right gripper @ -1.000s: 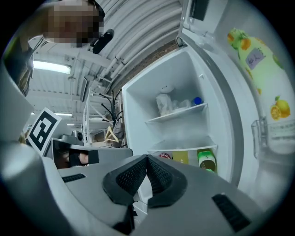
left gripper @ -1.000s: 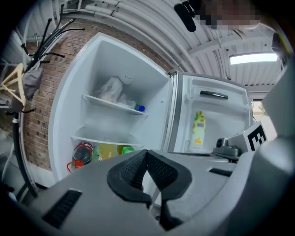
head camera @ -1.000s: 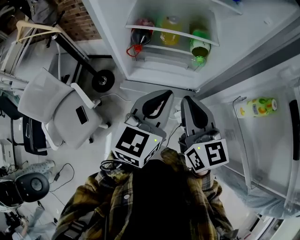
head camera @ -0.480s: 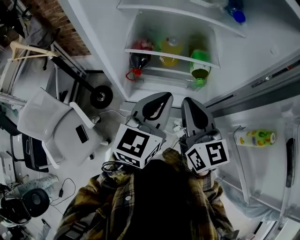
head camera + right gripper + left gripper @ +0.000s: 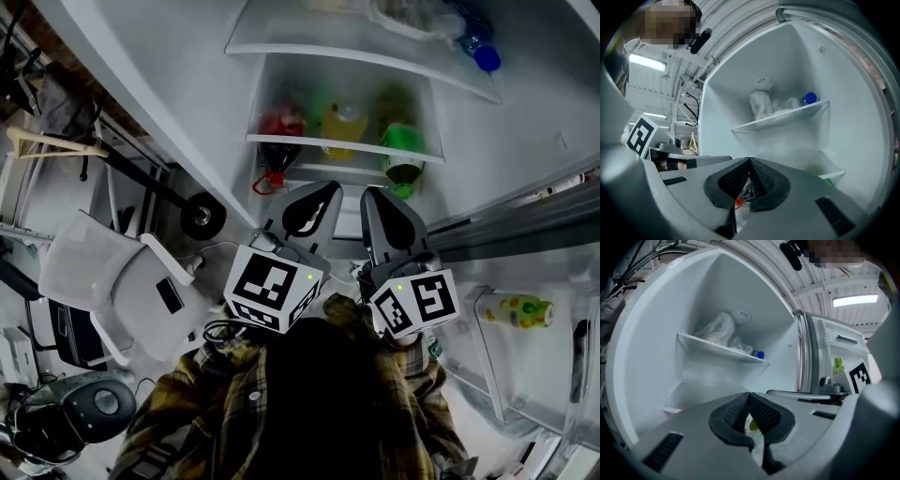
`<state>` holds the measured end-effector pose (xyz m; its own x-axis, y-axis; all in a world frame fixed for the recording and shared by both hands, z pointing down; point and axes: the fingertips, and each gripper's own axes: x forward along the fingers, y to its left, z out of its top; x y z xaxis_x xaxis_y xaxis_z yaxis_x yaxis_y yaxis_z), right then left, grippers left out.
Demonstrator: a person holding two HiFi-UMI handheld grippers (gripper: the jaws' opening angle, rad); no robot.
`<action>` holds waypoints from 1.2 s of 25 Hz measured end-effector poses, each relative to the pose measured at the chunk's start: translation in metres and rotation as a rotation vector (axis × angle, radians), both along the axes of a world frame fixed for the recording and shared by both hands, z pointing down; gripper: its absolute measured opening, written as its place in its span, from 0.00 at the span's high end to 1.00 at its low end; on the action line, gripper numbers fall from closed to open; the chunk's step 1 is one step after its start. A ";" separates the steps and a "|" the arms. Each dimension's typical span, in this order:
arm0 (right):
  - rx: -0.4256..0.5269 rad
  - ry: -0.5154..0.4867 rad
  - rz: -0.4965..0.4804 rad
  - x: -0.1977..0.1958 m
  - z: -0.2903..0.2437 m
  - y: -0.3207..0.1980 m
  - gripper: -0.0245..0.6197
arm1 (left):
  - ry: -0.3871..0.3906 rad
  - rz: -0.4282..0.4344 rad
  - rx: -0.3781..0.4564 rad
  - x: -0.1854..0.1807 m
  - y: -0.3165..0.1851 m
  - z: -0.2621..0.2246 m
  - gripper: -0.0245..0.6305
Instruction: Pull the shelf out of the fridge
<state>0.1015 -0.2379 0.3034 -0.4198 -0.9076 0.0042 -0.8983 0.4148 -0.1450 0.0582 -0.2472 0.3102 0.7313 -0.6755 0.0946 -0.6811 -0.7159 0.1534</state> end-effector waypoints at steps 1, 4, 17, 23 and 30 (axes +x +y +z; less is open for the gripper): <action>0.002 0.002 0.001 0.001 0.000 -0.005 0.94 | -0.001 -0.002 0.000 0.000 -0.004 0.001 0.96; 0.004 0.007 -0.002 0.003 -0.001 -0.017 0.94 | -0.001 -0.018 -0.004 -0.001 -0.014 0.002 0.96; -0.072 -0.015 -0.042 0.022 0.013 -0.042 0.94 | 0.004 -0.071 -0.064 0.015 -0.036 0.017 0.96; -0.139 -0.095 -0.061 0.024 0.028 -0.057 0.93 | 0.014 -0.074 -0.162 0.019 -0.049 0.039 0.96; -0.267 -0.226 -0.090 0.026 0.055 -0.069 0.93 | 0.104 -0.083 -0.291 0.018 -0.063 0.062 0.96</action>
